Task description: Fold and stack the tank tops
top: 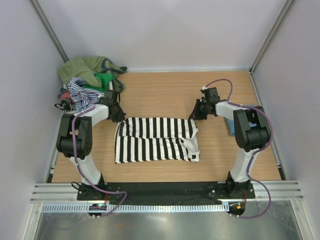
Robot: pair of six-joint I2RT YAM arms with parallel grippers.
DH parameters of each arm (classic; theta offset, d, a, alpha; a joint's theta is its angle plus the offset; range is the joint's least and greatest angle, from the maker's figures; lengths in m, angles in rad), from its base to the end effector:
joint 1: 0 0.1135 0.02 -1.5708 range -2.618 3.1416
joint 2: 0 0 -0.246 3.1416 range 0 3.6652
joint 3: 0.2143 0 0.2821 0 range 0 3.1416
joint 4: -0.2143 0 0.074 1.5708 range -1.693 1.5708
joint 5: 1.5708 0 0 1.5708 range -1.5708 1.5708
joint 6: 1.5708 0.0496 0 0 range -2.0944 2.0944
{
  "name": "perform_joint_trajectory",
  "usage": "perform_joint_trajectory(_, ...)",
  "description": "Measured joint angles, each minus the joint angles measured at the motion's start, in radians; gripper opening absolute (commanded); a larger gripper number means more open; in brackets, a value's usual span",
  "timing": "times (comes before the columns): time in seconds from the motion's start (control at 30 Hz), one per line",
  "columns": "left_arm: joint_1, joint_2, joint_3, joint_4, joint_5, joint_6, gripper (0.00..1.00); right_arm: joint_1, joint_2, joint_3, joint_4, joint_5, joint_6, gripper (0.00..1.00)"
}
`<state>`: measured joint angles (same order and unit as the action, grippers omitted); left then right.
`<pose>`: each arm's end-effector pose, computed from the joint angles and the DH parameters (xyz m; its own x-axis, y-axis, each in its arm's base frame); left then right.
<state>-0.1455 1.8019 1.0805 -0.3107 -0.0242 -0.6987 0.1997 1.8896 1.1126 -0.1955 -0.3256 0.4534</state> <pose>0.3824 -0.0548 0.1099 -0.7356 -0.5421 -0.4062 -0.4447 0.8388 -0.3141 0.3927 0.0957 0.0966 -0.8877 0.2438 -0.3906 0.0271 0.8745 0.4843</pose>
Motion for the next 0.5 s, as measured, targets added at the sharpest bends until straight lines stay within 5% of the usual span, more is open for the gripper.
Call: perform_joint_trajectory(0.5,0.0,-0.267,-0.002,-0.034,0.023,0.0,0.0,-0.003,-0.207,0.048,-0.018,0.016,-0.002,0.01)
